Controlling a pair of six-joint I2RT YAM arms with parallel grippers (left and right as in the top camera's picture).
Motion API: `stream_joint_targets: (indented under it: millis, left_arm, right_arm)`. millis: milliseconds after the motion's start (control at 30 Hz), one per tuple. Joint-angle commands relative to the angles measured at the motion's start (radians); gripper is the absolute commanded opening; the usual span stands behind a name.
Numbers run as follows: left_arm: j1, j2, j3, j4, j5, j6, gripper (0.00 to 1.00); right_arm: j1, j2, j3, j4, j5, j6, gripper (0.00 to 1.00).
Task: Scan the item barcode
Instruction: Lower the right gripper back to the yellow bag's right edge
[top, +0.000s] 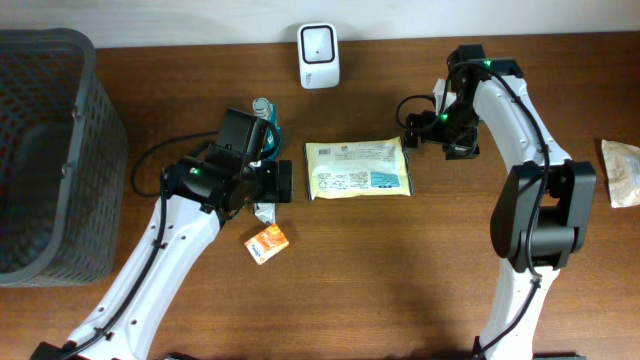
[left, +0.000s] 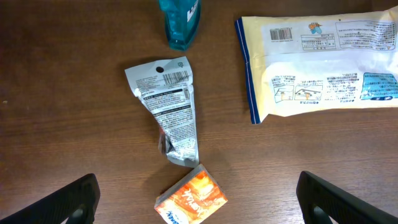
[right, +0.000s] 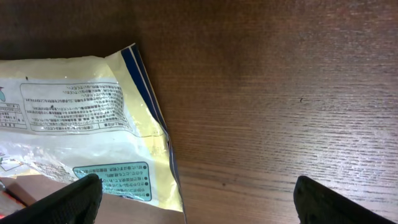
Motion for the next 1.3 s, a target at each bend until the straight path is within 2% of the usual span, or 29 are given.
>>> stream_joint_targets:
  millis: [0, 267, 600, 700, 833, 933, 1000, 1033, 1100, 1167, 1267]
  left_arm:
    - [0.003, 0.006, -0.013, -0.001, 0.011, -0.01, 0.99]
    - [0.002, 0.006, -0.013, -0.001, 0.011, -0.01, 0.99]
    - [0.004, 0.006, -0.013, -0.001, 0.011, -0.01, 0.99]
    - [0.002, 0.006, -0.013, -0.001, 0.011, -0.01, 0.99]
    - [0.002, 0.006, -0.013, -0.001, 0.011, -0.01, 0.99]
    - [0.002, 0.006, -0.013, -0.001, 0.011, -0.01, 0.99]
    - [0.002, 0.006, -0.013, -0.001, 0.011, -0.01, 0.99]
    - [0.002, 0.006, -0.013, -0.001, 0.011, -0.01, 0.99]
    - [0.002, 0.006, -0.013, -0.001, 0.011, -0.01, 0.99]
    - [0.002, 0.006, -0.013, -0.001, 0.011, -0.01, 0.99]
    - [0.002, 0.006, -0.013, -0.001, 0.011, -0.01, 0.99]
  right_arm:
    - [0.023, -0.028, -0.021, 0.017, -0.009, -0.002, 0.99]
    - [0.082, -0.027, -0.056, 0.095, -0.004, -0.011, 0.99]
    - [0.085, -0.027, -0.242, 0.267, -0.04, -0.011, 0.98]
    - [0.085, -0.027, -0.251, 0.282, -0.058, -0.011, 0.82]
    - [0.085, -0.027, -0.251, 0.291, -0.058, -0.011, 0.69]
    - [0.085, -0.027, -0.251, 0.294, -0.058, -0.011, 0.63]
    - [0.085, -0.027, -0.251, 0.294, -0.058, -0.011, 0.63]
    - [0.085, -0.027, -0.251, 0.294, -0.058, -0.011, 0.66]
    - [0.085, -0.027, -0.251, 0.294, -0.058, -0.011, 0.86]
    - [0.085, -0.027, -0.251, 0.296, -0.058, -0.011, 0.96]
    - [0.085, -0.027, -0.251, 0.296, -0.058, -0.011, 0.99]
